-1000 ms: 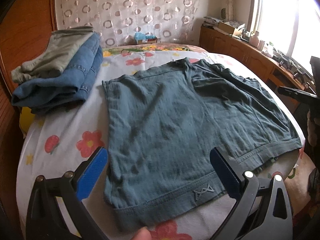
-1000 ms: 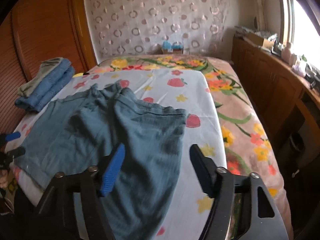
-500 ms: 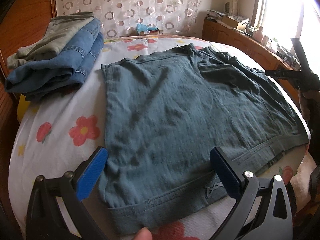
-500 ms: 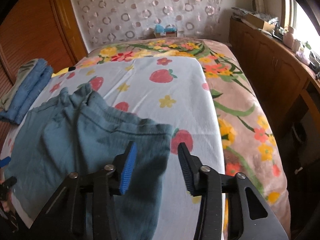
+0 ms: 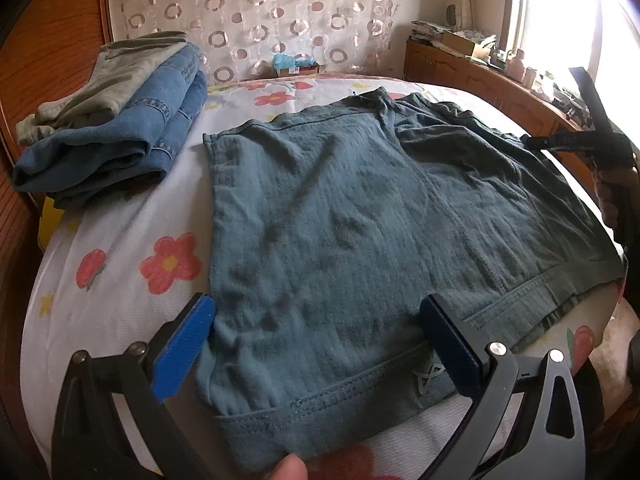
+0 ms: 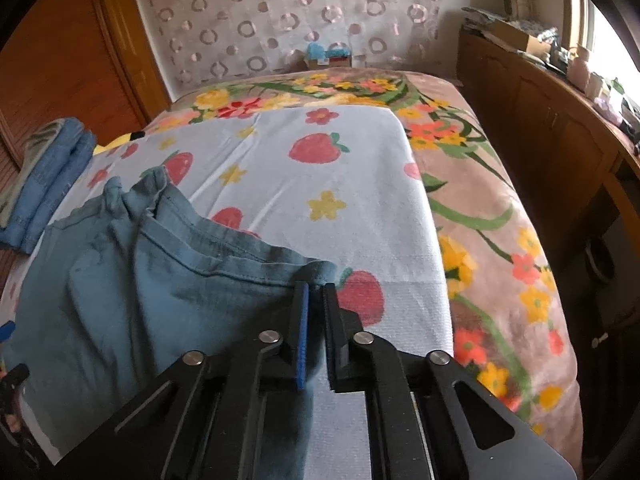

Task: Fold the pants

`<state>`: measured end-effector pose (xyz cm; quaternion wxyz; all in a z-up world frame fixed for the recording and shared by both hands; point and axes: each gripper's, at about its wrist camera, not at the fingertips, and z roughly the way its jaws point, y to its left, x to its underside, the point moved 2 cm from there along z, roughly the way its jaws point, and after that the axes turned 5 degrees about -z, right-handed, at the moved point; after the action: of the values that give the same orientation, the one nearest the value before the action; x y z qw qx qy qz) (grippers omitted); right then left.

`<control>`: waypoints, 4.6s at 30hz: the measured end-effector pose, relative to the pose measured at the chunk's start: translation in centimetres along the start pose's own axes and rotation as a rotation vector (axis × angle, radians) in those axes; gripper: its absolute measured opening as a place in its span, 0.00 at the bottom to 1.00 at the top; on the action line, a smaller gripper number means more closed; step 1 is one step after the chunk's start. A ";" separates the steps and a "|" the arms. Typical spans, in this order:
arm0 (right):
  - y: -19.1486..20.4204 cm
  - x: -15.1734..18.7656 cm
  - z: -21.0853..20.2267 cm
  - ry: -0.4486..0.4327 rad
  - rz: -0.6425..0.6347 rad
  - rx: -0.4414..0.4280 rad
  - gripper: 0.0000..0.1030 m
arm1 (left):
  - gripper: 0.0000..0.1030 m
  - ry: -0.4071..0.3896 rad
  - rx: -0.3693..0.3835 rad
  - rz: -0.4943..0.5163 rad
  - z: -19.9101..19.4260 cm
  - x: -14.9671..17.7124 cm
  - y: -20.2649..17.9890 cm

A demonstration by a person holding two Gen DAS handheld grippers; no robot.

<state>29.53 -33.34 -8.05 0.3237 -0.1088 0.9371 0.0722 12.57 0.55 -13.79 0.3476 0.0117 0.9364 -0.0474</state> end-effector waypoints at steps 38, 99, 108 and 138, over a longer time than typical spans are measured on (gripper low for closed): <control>11.2 10.0 -7.7 -0.073 -0.207 -0.030 0.48 | 0.54 -0.001 0.092 -0.102 -4.9 3.3 5.2; 6.5 13.1 -12.8 -0.165 -0.083 -0.080 0.51 | 0.07 -0.061 0.387 0.255 -5.0 -8.9 -18.2; 7.4 12.8 -12.6 -0.163 -0.085 -0.094 0.51 | 0.36 -0.081 0.318 0.213 -5.0 -8.7 -14.9; 11.4 9.4 -6.8 -0.094 -0.159 -0.143 0.40 | 0.53 0.042 0.196 0.141 0.5 -1.5 -7.9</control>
<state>15.46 -25.23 -7.86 0.3635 -0.2022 0.9017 0.1181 13.62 -7.33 -12.51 0.3275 0.1123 0.9312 -0.1138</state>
